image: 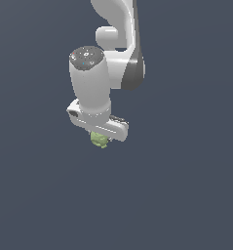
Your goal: Pick up the object and move it to a goal position.
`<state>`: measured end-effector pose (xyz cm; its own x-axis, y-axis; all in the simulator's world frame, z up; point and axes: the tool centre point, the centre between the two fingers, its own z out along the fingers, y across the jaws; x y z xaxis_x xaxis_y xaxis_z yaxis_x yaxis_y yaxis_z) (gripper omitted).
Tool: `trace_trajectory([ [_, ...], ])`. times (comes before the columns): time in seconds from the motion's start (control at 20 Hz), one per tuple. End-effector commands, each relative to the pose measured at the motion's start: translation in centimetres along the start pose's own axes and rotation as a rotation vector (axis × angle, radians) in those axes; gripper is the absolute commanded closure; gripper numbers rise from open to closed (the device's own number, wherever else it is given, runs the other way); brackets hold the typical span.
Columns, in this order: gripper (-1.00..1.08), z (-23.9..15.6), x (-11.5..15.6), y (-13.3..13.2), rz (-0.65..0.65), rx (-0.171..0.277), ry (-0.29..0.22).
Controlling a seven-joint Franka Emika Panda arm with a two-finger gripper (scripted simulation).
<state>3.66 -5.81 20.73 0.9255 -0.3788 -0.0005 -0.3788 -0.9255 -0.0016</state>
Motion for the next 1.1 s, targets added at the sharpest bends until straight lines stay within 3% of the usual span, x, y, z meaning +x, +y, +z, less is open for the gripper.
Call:
trace_trajectory([
  [0.0, 1.08, -2.4, 0.2, 2.1, 0.0, 0.0, 0.0],
  [0.55, 1.08, -11.9, 1.7, 10.3, -0.001, 0.0, 0.0],
  [1.05, 1.08, -15.4, 2.4, 13.2, -0.001, -0.001, 0.0],
])
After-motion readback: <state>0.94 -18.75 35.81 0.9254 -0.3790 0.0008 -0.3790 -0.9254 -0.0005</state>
